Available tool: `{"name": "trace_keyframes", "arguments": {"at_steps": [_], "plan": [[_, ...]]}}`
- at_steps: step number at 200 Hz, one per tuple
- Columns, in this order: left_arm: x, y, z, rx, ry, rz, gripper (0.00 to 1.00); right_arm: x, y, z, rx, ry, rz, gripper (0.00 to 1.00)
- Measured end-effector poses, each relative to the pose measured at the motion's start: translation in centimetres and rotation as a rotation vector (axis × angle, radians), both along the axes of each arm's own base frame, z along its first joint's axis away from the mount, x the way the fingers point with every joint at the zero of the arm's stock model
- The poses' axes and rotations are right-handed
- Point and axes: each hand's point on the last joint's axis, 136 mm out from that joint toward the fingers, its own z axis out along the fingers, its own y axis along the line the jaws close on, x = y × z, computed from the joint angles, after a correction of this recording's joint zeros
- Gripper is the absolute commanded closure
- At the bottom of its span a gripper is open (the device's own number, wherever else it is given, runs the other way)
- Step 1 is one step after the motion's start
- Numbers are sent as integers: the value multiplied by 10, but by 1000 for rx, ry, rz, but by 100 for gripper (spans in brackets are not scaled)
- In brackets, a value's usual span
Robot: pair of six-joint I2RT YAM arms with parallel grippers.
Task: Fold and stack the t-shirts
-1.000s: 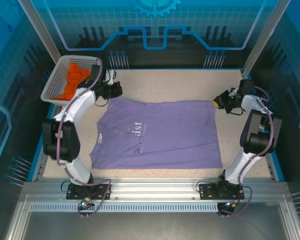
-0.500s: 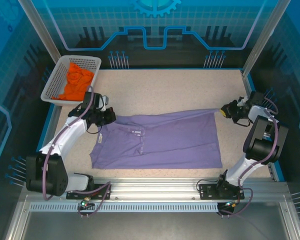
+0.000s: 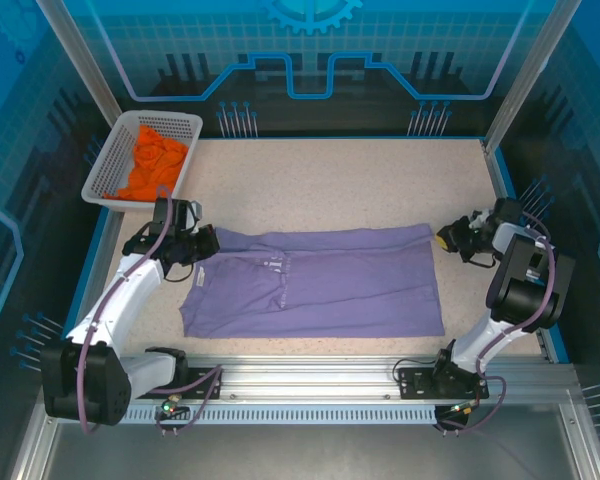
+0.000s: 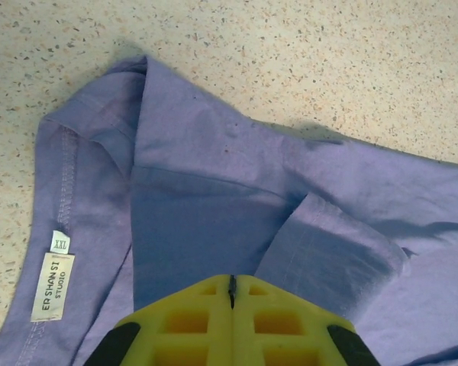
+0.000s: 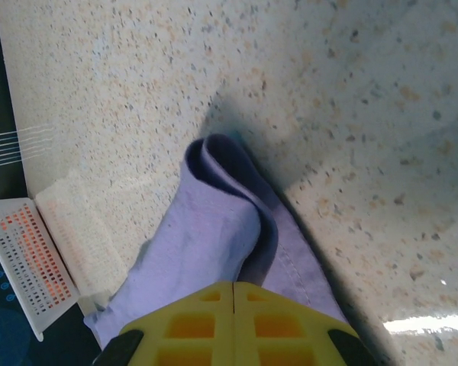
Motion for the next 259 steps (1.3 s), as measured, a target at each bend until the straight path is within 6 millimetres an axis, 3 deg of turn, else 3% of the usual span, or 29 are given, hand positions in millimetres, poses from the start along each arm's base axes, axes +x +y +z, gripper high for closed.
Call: {"name": "trace_keyframes", "arguments": {"at_steps": [62,119,175,182,218,235,259], "plan": [[-9,10,-4,48,13,31,100,-39,16,-6,2,58,-2,100],[-8,14,-6,68,17,44,100,-51,18,16,-27,43,-5,100],[-7,14,-10,73,32,42,100,-72,14,-4,-54,140,-12,100],[-7,15,-11,76,32,44,100,-74,13,-8,-54,154,-17,95],[-7,20,-10,97,36,70,62,-84,10,-17,-71,203,-27,59],[-8,32,-6,135,40,135,44,-89,0,-18,-79,231,-76,54],[-10,56,13,198,-5,275,41,-91,-10,-6,-111,232,-138,52]]}}
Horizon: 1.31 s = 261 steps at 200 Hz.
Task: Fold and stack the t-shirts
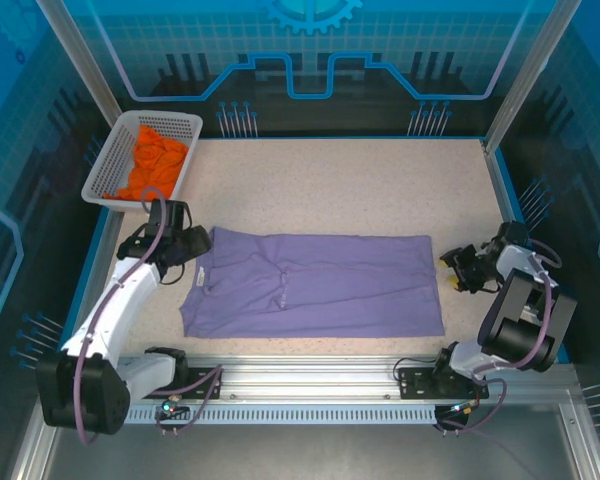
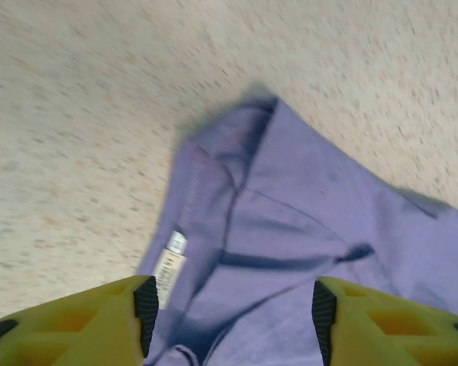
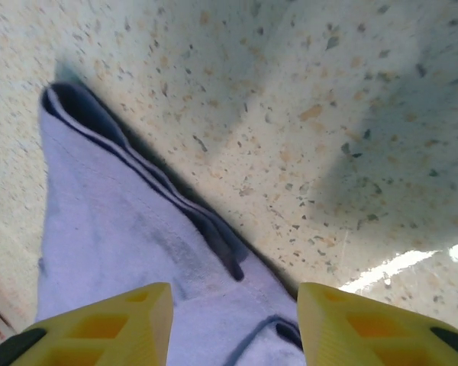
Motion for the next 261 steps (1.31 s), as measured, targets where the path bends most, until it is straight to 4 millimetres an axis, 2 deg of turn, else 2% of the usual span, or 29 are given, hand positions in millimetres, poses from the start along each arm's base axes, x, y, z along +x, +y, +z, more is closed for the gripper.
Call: {"name": "trace_keyframes", "arguments": {"at_steps": [25,47,60,73,81,98,116,136,160,188,216,245,261], "plan": [[7,8,23,11,-69,56,45,14,0,20,-43,-39,-9,54],[34,-9,25,-71,-70,8,57,34,26,31,-67,-66,86,57],[49,-23,13,-128,-21,-37,57,49,47,36,-80,-73,170,59],[64,-36,-8,-180,51,-75,51,65,67,36,-89,-73,247,60],[70,-41,-24,-194,102,-101,47,73,77,33,-97,-64,287,61],[79,-46,-53,-197,199,-133,45,89,91,21,-106,-31,351,63],[87,-47,-74,-188,280,-160,45,96,91,3,-111,21,369,63],[100,-44,-85,-181,316,-175,44,96,89,-15,-110,74,378,63],[110,-40,-93,-174,331,-186,46,97,87,-23,-114,99,384,63],[113,-36,-104,-162,358,-189,46,104,85,-24,-123,100,386,63],[114,-31,-106,-155,361,-191,58,111,85,-25,-126,96,388,63],[116,-29,-113,-155,365,-188,81,114,83,-29,-123,105,384,63],[116,-29,-119,-152,376,-196,85,114,80,-30,-116,109,376,63]]}}
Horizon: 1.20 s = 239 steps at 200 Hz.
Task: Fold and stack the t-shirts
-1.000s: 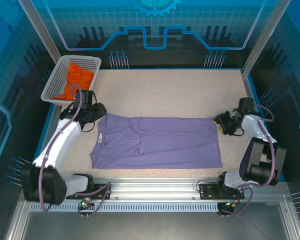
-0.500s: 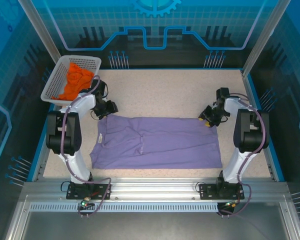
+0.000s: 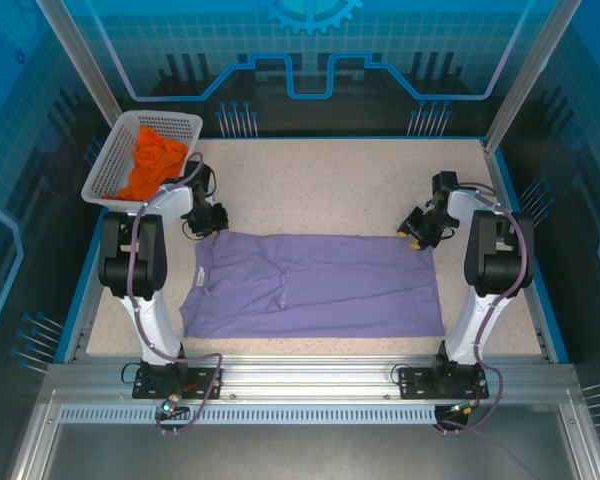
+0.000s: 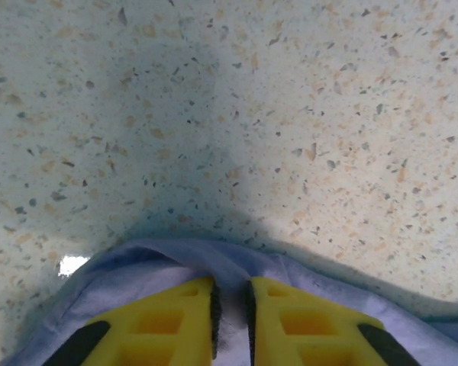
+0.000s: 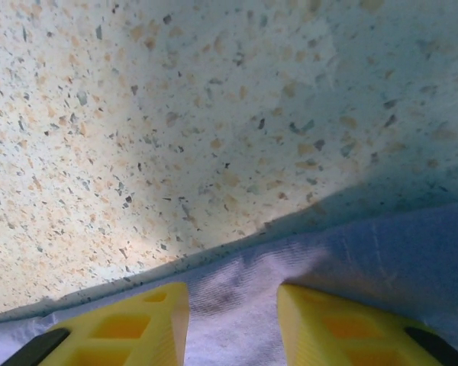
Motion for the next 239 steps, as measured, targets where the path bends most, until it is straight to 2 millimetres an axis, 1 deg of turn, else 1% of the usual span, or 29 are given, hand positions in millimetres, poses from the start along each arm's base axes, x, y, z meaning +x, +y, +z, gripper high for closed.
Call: {"name": "trace_keyframes", "arguments": {"at_steps": [24,71,107,122,129,136,151,164,172,184,198,211,218,225,233,234,239], "plan": [[3,2,-5,6,-1,-1,100,0,-6,0,6,1,-17,63],[7,14,-6,47,-17,15,100,1,-17,0,18,0,-49,62],[7,23,-6,75,-16,33,100,2,-19,1,37,-2,-67,57],[7,23,-6,78,-17,35,92,3,-18,2,50,-8,-71,54],[8,23,-5,78,-19,36,87,4,-18,2,57,-10,-72,52],[10,23,-2,77,-23,40,78,5,-17,3,64,-15,-73,49],[19,24,8,78,-46,43,67,8,-16,5,80,-29,-75,42],[30,25,19,76,-81,52,57,13,-15,9,86,-57,-73,39],[36,26,27,75,-103,57,53,18,-15,13,91,-85,-73,39],[42,26,38,70,-133,71,51,24,-13,23,97,-137,-66,38],[42,26,53,68,-160,77,50,29,-6,43,107,-214,-46,37],[40,24,70,57,-188,81,50,32,8,66,118,-296,-9,38],[39,21,80,44,-209,82,50,34,20,80,127,-339,23,38],[37,18,90,31,-230,79,50,36,37,94,140,-387,68,39],[34,11,99,7,-249,67,50,37,61,107,162,-431,128,40],[33,9,100,1,-250,63,50,37,67,109,168,-437,143,40],[30,4,104,-14,-257,54,50,36,82,114,182,-454,181,42]]}}
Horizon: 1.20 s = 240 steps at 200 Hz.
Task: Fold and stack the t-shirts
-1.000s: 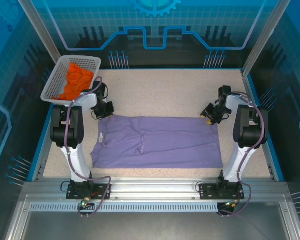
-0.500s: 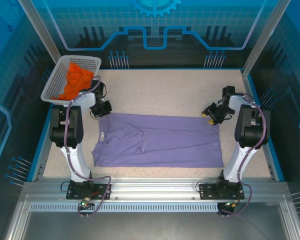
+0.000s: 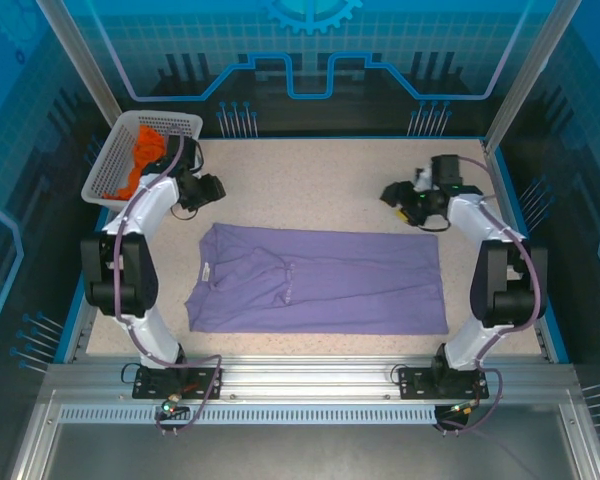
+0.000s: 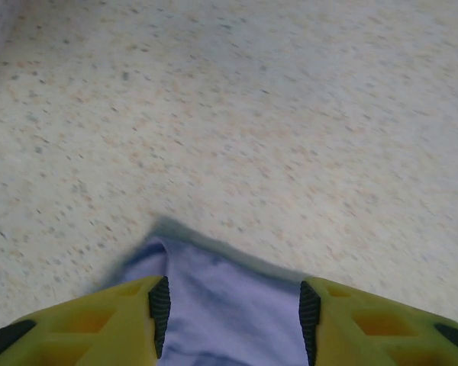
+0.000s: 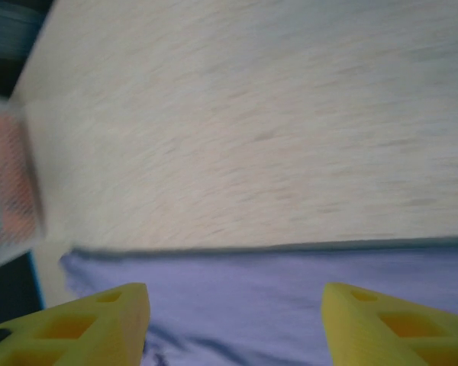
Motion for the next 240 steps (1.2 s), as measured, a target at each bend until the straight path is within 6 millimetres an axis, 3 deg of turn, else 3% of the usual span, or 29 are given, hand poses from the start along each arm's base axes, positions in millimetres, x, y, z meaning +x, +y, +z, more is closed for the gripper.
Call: {"name": "trace_keyframes", "arguments": {"at_steps": [20,50,69,94,116,143,240], "plan": [[-17,-28,-1,-82,19,-57,53,-12,85,11,35,-39,215,50],[-46,-61,-40,-215,159,-92,57,-32,211,4,58,-41,533,59],[-57,-67,-63,-260,240,-74,58,-44,265,-14,59,-17,658,61],[-64,-66,-84,-267,307,-48,58,-56,308,-43,28,40,762,63],[-65,-64,-93,-272,333,-29,58,-58,326,-63,-5,71,802,63],[-65,-63,-105,-271,364,-21,59,-55,325,-81,-49,105,795,64],[-67,-56,-112,-227,378,-26,59,-51,326,-97,-96,123,799,70]]}}
